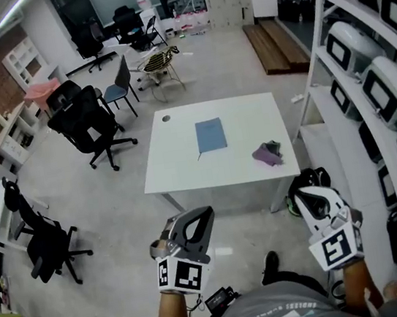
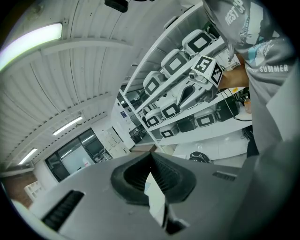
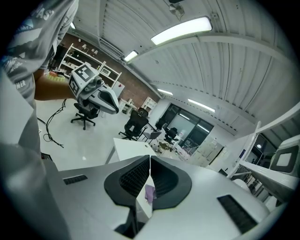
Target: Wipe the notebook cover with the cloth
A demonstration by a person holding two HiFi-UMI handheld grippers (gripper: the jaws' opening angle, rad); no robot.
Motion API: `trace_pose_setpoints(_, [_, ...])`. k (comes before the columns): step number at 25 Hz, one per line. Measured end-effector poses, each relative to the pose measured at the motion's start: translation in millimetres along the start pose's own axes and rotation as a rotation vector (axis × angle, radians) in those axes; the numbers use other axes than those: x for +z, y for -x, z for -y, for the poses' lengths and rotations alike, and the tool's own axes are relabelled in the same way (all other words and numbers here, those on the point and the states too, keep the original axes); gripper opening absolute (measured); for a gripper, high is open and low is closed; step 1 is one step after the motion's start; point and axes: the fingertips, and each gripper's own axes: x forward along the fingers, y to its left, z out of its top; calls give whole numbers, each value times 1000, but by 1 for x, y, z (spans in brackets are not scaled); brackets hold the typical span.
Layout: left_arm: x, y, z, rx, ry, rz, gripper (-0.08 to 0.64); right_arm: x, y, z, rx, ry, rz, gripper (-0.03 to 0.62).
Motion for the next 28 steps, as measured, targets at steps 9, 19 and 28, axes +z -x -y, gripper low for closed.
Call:
trace_pose_setpoints(9, [0, -81, -28, 35, 11, -59, 2, -33, -65, 65, 69, 0, 41, 32])
trace_pose_setpoints(19, [7, -144, -45, 60, -7, -97, 2, -64, -106, 113, 112, -15, 77, 32])
trace_pose_setpoints(28, [-8, -181, -66, 39, -14, -96, 2, -76, -143, 131, 118, -30, 65, 32])
